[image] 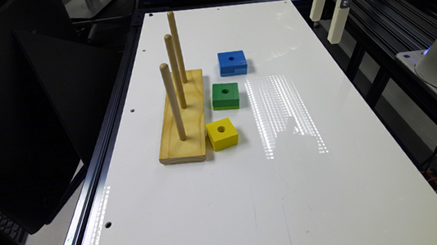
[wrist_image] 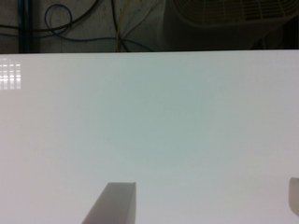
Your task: Pick up green block.
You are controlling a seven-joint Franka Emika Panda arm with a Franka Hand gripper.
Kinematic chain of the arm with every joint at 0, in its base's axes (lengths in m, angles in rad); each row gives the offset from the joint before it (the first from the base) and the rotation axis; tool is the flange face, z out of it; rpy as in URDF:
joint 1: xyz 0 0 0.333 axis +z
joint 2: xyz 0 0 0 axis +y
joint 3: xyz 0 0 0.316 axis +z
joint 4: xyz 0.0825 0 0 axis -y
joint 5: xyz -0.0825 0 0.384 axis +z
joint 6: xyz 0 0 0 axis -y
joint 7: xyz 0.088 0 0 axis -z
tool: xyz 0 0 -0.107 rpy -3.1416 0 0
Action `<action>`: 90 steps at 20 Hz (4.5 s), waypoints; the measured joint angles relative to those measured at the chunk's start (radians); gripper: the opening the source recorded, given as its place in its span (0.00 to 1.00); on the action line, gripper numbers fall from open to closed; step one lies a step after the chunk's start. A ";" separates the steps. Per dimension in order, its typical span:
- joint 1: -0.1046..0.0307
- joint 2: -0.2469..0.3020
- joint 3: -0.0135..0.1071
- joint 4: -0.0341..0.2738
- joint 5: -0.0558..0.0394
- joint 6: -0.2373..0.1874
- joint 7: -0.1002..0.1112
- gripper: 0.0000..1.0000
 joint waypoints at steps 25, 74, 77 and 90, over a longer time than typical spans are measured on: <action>0.000 -0.001 0.000 0.000 0.0000 0.000 0.000 1.00; 0.000 0.102 0.002 0.113 0.0001 0.006 0.000 1.00; 0.000 0.123 0.003 0.127 0.0003 0.014 0.000 1.00; 0.001 0.245 0.006 0.217 0.0007 0.048 0.001 1.00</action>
